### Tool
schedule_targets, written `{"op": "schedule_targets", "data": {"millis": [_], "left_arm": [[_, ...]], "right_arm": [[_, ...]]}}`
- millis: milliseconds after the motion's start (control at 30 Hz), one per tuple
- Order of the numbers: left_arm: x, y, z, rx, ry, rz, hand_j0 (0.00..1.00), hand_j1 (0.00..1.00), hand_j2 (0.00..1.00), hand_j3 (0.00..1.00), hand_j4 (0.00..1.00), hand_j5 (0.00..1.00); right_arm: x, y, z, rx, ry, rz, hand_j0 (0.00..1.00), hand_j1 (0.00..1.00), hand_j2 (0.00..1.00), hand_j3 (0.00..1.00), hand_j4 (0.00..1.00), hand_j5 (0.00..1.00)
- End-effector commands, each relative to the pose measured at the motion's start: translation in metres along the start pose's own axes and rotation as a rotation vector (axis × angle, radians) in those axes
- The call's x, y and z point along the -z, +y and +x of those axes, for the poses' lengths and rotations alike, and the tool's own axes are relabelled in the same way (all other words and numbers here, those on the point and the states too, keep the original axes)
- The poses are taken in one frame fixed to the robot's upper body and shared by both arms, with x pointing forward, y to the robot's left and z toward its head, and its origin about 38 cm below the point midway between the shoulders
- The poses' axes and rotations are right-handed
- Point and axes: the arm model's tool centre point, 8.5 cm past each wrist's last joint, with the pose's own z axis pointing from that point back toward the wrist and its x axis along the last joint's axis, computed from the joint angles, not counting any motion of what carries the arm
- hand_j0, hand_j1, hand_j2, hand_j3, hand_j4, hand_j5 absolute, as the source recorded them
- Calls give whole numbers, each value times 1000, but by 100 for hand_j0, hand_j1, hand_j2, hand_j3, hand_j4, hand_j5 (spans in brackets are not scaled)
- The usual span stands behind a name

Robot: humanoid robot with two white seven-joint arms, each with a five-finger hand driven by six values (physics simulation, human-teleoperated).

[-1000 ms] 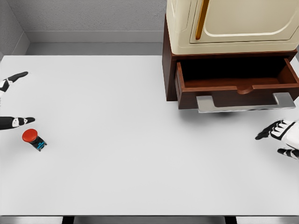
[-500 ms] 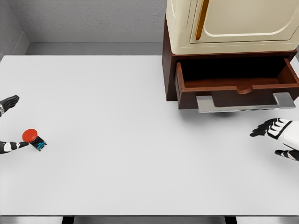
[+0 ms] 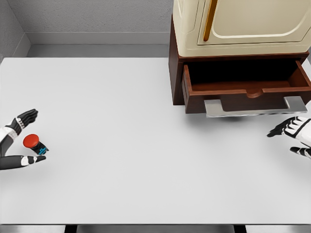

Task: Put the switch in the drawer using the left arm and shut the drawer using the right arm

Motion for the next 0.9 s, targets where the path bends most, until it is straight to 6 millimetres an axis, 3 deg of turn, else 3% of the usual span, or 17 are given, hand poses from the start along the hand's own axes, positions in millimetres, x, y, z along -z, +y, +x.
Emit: {"op": "schedule_targets", "data": {"millis": [0, 167, 633, 767, 867], "left_arm": [[-5, 5, -9, -36, 25, 36, 100, 100, 100, 100, 100, 100], [-14, 4, -26, -60, 70, 72, 100, 100, 100, 100, 100, 100], [-13, -8, -43, -89, 88, 105, 100, 100, 100, 100, 100, 100], [-14, -11, -44, -93, 92, 95, 91, 91, 91, 91, 91, 91], [-14, -12, -45, -92, 95, 92, 78, 78, 78, 78, 78, 78]], "right_arm": [[-1, -1, -1, 3, 4, -3, 73, 73, 73, 73, 73, 73], [-1, -1, -2, 0, 6, 0, 73, 73, 73, 73, 73, 73], [-2, -3, -4, -8, 7, 6, 73, 73, 73, 73, 73, 73], [-1, -3, -3, -6, 6, 6, 73, 73, 73, 73, 73, 73], [-1, -3, -3, -7, 6, 5, 73, 73, 73, 73, 73, 73]]}}
